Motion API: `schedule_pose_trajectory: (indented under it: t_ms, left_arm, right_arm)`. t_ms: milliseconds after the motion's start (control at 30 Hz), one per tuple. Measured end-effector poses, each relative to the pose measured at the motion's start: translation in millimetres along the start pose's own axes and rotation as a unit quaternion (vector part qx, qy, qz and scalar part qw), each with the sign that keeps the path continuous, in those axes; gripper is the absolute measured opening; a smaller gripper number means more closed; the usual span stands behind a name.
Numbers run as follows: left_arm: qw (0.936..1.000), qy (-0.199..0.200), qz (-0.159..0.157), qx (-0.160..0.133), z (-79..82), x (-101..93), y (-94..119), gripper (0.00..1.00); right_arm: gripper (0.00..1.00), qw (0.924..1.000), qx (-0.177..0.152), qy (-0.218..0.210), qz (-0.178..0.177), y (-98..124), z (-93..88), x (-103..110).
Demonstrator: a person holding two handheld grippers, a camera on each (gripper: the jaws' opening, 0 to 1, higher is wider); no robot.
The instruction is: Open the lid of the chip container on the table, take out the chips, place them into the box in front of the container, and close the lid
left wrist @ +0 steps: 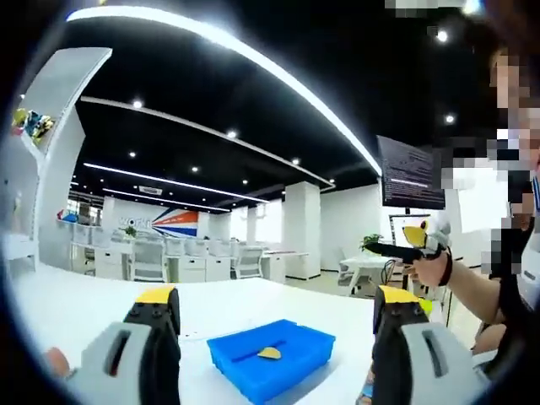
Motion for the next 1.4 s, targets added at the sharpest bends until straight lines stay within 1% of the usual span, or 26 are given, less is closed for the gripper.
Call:
schedule_pose_trajectory:
  t_ms: [100, 300, 433, 533, 633, 667, 733, 767, 800, 833, 867, 900, 933, 967, 1000, 1033, 1067, 1100, 1133, 1167, 1200, 1267, 1333, 1367, 1400]
  left_arm:
    - [1.0000, 0.000, -0.008, 0.001, -4.0, 1.2, -1.7, 0.95]
    - [0.9999, -0.005, 0.000, 0.017, -13.5, 7.9, -8.0, 0.95]
    - [0.9995, -0.001, 0.005, 0.032, -26.3, 14.6, -12.7, 0.95]
    - [0.9987, -0.002, 0.015, 0.049, -39.8, 23.1, -16.7, 0.95]
    - [0.9982, 0.005, 0.023, 0.056, -50.0, 31.9, -19.6, 0.95]
    - [0.9979, 0.008, 0.027, 0.058, -56.1, 35.8, -21.2, 0.95]
    - [0.9966, 0.000, 0.035, 0.074, -69.7, 41.4, -23.6, 0.95]
    - [0.9952, -0.010, 0.039, 0.090, -77.0, 44.4, -23.5, 0.95]
    - [0.9934, -0.018, 0.040, 0.106, -87.5, 46.8, -24.3, 0.95]
    - [0.9926, -0.021, 0.039, 0.113, -94.1, 48.0, -25.2, 0.95]
    - [0.9921, -0.019, 0.039, 0.117, -100.6, 48.8, -26.0, 0.95]
    - [0.9914, -0.010, 0.036, 0.126, -110.1, 49.3, -26.0, 0.95]
    - [0.9909, -0.002, 0.034, 0.130, -116.3, 49.5, -26.1, 0.95]
    - [0.9904, 0.005, 0.034, 0.134, -125.0, 49.7, -26.1, 0.95]
    - [0.9899, 0.006, 0.034, 0.137, -130.9, 49.9, -26.3, 0.95]
    - [0.9887, 0.007, 0.035, 0.146, -140.4, 50.1, -26.3, 0.95]
    - [0.9880, 0.007, 0.036, 0.150, -146.7, 50.0, -26.0, 0.95]
    - [0.9866, 0.003, 0.037, 0.159, -156.6, 50.6, -25.6, 0.95]
    - [0.9853, 0.000, 0.038, 0.166, -162.8, 50.5, -24.7, 0.95]
    - [0.9845, 0.000, 0.040, 0.171, -168.4, 50.7, -24.5, 0.95]
    - [0.9844, 0.001, 0.040, 0.171, -173.2, 51.0, -24.3, 0.95]
    - [0.9844, 0.009, 0.040, 0.171, -183.9, 50.6, -24.3, 0.95]
    - [0.9839, 0.013, 0.040, 0.174, -195.4, 47.8, -24.5, 0.95]
    - [0.9827, 0.016, 0.031, 0.182, -203.1, 43.4, -24.2, 0.95]
    - [0.9817, 0.016, 0.031, 0.187, -207.6, 42.3, -24.4, 0.95]
  right_arm:
    - [0.97, 1.0000, 0.008, 0.003, -0.005, -1.8, -6.1, -5.4]
    - [0.97, 0.9997, 0.023, 0.006, -0.009, -7.3, -17.0, -13.7]
    - [0.97, 0.9988, 0.046, 0.015, -0.009, -11.4, -31.3, -19.8]
    - [0.97, 0.9980, 0.059, 0.020, -0.010, -14.3, -40.4, -25.3]
    - [0.97, 0.9973, 0.070, 0.018, -0.013, -17.0, -48.8, -31.0]
    - [0.97, 0.9971, 0.072, 0.019, -0.014, -17.7, -51.9, -32.5]
    - [0.97, 0.9961, 0.084, 0.022, -0.018, -17.2, -61.1, -37.1]
    - [0.97, 0.9954, 0.091, 0.025, -0.019, -16.6, -65.6, -38.7]
    - [0.97, 0.9939, 0.105, 0.026, -0.019, -15.0, -73.8, -40.7]
    - [0.97, 0.9931, 0.113, 0.026, -0.018, -14.0, -79.8, -41.9]
    - [0.97, 0.9918, 0.124, 0.024, -0.019, -11.9, -88.9, -44.7]
    - [0.97, 0.9906, 0.133, 0.023, -0.021, -10.3, -95.4, -46.5]
    - [0.97, 0.9895, 0.141, 0.022, -0.023, -8.3, -101.8, -48.2]
    - [0.97, 0.9878, 0.153, 0.019, -0.024, -5.8, -111.7, -50.5]
    - [0.97, 0.9866, 0.160, 0.017, -0.025, -3.9, -118.0, -52.1]
    - [0.97, 0.9854, 0.167, 0.017, -0.027, -2.1, -124.3, -53.8]
    - [0.97, 0.9834, 0.178, 0.016, -0.028, 0.6, -134.3, -56.3]
    - [0.97, 0.9824, 0.184, 0.017, -0.027, 2.6, -140.8, -58.1]
    - [0.97, 0.9813, 0.190, 0.018, -0.025, 5.6, -151.6, -61.0]
    - [0.97, 0.9808, 0.193, 0.016, -0.026, 8.1, -159.3, -63.3]
    - [0.97, 0.9797, 0.199, 0.005, -0.026, 12.0, -170.9, -65.5]
    - [0.97, 0.9793, 0.201, -0.010, -0.018, 16.8, -187.5, -66.8]
    - [0.97, 0.9767, 0.213, -0.012, -0.023, 19.4, -198.9, -69.1]
    - [0.97, 0.9745, 0.222, -0.012, -0.025, 20.4, -203.8, -70.1]
    - [0.97, 0.9739, 0.225, -0.012, -0.025, 20.2, -209.2, -70.4]
Point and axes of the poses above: the point that each gripper's makers call its tool centre point, and the gripper's own axes: y roughly backward along the fingers, x roughly to its left, z roughly out of its top, the point moved 9 cm from there along y, roughly backward along the fingers, and after that the axes turned 10 degrees about -x, right-handed, at the moved point
